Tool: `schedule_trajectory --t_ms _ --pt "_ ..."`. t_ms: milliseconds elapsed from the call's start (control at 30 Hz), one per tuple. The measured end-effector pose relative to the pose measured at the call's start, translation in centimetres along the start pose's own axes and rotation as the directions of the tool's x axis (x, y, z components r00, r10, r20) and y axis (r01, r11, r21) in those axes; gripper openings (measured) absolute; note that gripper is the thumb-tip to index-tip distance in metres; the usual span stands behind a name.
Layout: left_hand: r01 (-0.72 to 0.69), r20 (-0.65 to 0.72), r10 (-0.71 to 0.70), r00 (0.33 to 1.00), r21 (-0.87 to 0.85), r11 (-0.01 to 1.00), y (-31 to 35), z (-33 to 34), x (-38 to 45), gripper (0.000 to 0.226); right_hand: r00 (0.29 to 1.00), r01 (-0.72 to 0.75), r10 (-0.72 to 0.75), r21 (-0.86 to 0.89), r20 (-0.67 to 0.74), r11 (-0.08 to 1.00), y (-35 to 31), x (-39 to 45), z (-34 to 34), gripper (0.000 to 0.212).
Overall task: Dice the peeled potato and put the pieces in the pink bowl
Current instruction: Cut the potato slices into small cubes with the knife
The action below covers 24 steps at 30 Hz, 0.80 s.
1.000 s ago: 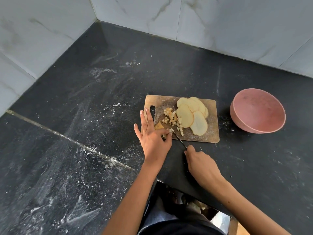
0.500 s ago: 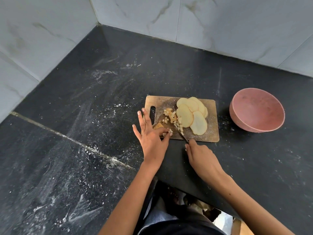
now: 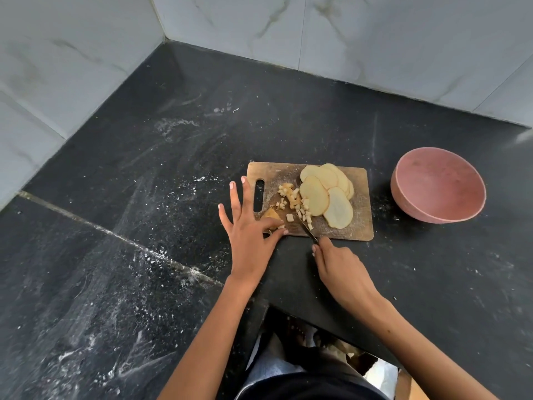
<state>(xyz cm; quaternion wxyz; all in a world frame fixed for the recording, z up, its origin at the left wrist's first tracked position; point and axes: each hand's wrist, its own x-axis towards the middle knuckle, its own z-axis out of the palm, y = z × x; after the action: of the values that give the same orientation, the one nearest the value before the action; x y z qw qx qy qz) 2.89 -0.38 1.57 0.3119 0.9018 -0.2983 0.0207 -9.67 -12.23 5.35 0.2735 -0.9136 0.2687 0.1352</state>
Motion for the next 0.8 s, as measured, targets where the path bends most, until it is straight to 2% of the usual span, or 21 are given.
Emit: schedule_trajectory --t_ms 167,300,467,633,800 --pt "-0.046 -0.021 0.046 0.999 -0.018 0.999 0.5 1.0 0.4 0.007 1.0 -0.008 0.008 -0.006 0.003 1.0 -0.2 0.5 0.1 0.027" --pt "0.019 -0.057 -0.019 0.998 0.004 1.0 0.7 1.5 0.8 0.012 1.0 -0.02 0.02 0.02 -0.013 1.0 -0.5 0.6 -0.1 0.026" --pt "0.007 0.007 -0.008 1.0 0.057 0.998 0.5 1.3 1.2 0.002 0.998 -0.048 0.048 0.007 0.032 0.999 -1.2 0.8 0.3 0.026" --pt "0.039 0.032 -0.042 0.999 0.091 0.995 1.1 1.4 1.5 0.011 0.995 -0.098 0.1 -0.059 0.03 0.993 -2.1 1.5 0.8 0.028" --pt "0.07 0.065 -0.078 0.995 0.113 0.991 1.1 1.5 1.5 0.006 0.988 -0.143 0.149 -0.095 0.051 0.985 -1.3 -0.6 1.3 0.02"
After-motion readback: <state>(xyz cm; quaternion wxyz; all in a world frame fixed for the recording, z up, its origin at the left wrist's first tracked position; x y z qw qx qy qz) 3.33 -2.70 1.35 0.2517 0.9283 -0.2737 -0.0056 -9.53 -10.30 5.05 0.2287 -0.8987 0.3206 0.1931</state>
